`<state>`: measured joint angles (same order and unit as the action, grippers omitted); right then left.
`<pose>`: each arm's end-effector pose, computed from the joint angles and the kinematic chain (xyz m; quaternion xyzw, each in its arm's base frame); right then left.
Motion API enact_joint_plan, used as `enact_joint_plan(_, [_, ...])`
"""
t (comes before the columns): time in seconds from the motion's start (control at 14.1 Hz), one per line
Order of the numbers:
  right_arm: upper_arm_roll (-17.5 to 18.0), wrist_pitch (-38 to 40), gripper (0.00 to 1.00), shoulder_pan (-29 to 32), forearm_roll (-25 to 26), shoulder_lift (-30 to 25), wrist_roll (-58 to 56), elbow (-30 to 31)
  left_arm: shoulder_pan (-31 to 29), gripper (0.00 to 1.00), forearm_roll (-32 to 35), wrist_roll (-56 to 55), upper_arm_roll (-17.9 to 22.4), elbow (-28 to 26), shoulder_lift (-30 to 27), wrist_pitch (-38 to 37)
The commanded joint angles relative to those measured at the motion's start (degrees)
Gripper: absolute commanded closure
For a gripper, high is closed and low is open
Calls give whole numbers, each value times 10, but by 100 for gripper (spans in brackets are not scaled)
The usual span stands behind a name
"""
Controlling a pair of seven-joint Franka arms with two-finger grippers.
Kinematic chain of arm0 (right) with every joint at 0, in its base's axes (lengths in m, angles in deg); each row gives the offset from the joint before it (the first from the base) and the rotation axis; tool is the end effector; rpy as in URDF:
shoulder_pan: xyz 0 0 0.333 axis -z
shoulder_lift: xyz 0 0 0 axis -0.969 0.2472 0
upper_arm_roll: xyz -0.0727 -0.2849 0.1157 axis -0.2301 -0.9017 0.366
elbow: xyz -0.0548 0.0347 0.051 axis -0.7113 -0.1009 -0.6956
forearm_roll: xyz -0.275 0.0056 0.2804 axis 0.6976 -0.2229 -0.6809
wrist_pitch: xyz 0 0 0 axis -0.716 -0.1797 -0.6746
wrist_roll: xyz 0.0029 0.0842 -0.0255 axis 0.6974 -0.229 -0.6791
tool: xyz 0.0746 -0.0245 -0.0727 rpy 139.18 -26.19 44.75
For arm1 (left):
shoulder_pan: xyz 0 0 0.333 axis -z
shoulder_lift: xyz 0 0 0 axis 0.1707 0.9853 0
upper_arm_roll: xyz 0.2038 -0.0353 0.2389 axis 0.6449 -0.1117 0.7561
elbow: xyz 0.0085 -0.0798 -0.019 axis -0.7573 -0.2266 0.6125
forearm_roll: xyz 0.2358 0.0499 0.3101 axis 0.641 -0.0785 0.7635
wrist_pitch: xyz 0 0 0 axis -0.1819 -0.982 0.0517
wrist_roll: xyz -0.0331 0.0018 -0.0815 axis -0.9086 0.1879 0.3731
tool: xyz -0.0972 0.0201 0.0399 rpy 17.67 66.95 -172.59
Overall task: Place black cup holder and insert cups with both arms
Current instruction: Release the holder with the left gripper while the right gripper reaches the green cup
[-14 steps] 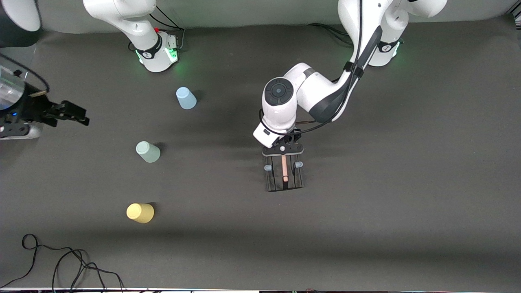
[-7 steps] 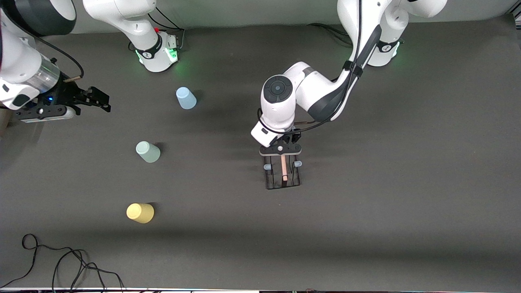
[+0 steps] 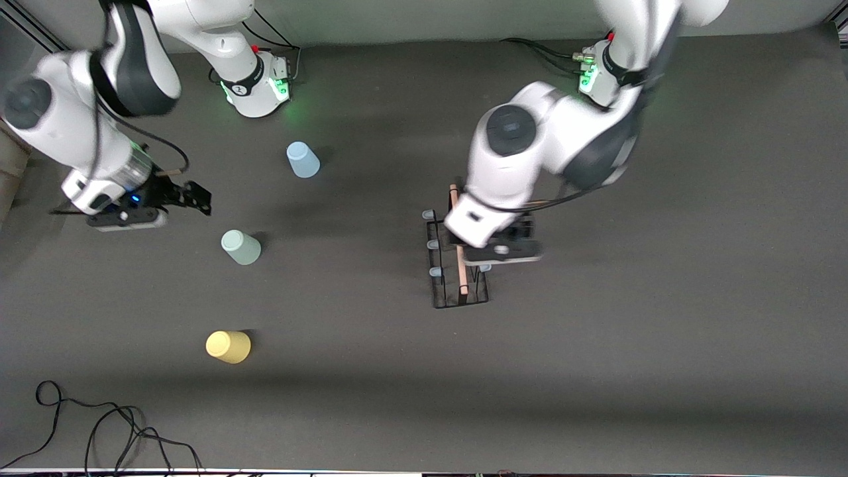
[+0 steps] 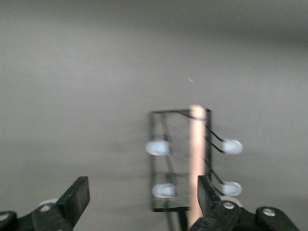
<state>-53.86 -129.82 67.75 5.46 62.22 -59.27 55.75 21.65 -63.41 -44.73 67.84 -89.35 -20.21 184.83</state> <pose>0.4939 0.0206 0.3844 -0.9997 -0.0179 -0.0178 0.0004 0.5706 -0.3631 0.4601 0.9972 0.0562 0.0492 0.0067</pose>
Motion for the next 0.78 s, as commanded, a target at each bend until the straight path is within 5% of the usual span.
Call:
enact_joint_plan(0.0, [-4,-104,0,-1,11,57,-7,37,-70,0,-2,69,-2,-47,-57,-10])
enact_joint_plan(0.57, [-4,-210,0,-2,9,158,-7,65,-285,0,-4,377,-2,-201,-185,-10])
enact_joint_plan(0.71, [-3,-212,0,-2,6,166,-6,65,-310,0,-5,428,-2,-198,-188,-38])
